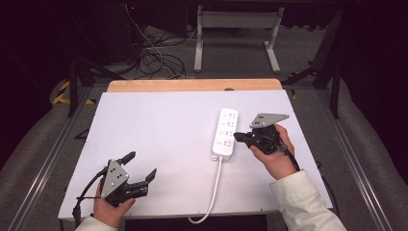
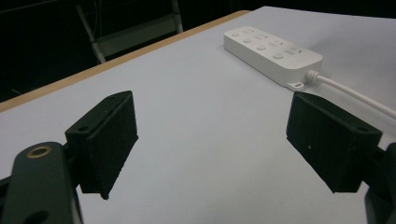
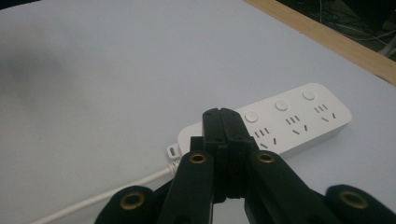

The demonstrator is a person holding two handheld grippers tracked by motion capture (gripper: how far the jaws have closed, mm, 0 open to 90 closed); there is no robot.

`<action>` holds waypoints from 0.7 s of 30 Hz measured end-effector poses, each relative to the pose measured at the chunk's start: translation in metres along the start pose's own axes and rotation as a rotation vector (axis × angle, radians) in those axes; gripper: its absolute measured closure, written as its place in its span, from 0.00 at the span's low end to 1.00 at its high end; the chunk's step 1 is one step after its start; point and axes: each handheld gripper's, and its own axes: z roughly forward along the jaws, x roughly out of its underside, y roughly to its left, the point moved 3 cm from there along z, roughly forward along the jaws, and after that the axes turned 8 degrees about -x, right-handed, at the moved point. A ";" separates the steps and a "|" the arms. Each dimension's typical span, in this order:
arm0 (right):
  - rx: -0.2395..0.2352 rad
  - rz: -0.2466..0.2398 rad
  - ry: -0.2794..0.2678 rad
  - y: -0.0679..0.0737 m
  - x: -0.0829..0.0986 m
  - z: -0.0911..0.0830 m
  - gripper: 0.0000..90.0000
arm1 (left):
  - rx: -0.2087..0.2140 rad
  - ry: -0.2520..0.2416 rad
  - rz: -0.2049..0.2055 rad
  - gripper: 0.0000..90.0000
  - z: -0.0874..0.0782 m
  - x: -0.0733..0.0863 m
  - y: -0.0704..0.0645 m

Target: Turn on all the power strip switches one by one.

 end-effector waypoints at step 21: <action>-0.015 0.036 0.040 -0.021 0.006 0.059 1.00 | -0.003 0.004 0.001 0.18 0.001 0.001 0.001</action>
